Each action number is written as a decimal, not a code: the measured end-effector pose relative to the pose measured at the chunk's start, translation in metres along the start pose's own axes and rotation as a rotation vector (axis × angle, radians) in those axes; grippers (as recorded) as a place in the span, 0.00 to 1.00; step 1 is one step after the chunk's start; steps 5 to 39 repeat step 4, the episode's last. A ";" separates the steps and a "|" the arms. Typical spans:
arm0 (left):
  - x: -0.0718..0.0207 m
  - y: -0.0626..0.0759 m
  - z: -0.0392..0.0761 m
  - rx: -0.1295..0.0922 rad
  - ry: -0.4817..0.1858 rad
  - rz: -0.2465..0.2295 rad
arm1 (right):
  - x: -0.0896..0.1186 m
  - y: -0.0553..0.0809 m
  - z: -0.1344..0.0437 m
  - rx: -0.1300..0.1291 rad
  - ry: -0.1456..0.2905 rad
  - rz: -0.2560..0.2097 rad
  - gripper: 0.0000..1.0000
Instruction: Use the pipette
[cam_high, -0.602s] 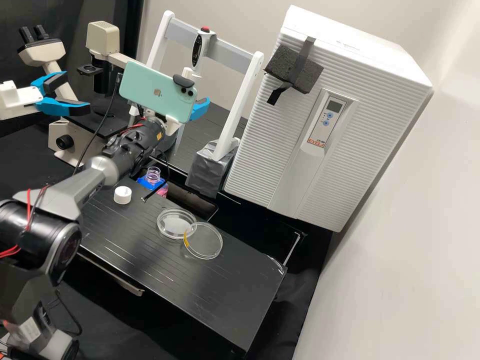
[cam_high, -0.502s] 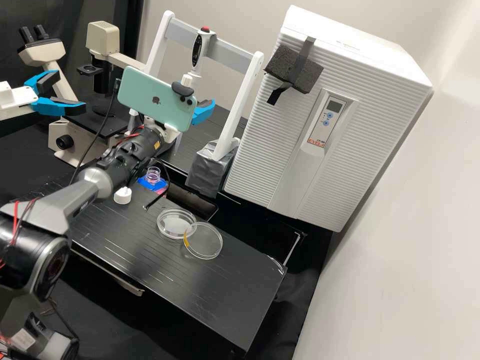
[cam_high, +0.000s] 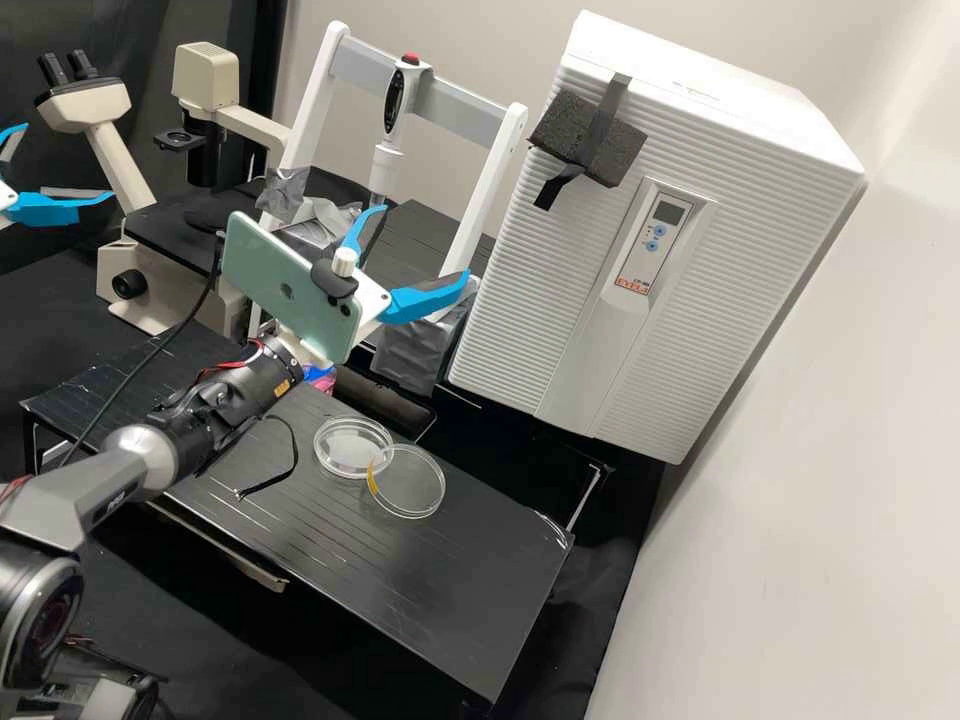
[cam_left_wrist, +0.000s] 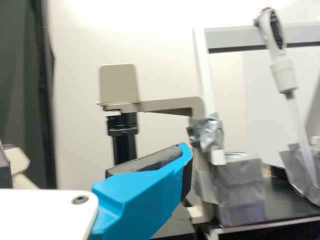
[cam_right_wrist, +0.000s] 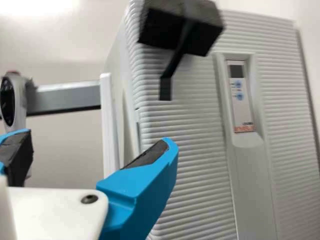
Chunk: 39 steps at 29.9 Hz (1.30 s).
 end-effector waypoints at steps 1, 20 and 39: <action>-0.0018 -0.001 0.000 -0.008 0.009 -0.003 | -0.003 0.001 0.002 0.010 0.003 0.011 1.00; -0.0051 0.000 -0.002 -0.005 0.029 -0.005 | -0.010 0.004 0.009 0.039 0.004 0.042 1.00; -0.0051 0.000 -0.002 -0.005 0.029 -0.005 | -0.010 0.004 0.009 0.039 0.004 0.042 1.00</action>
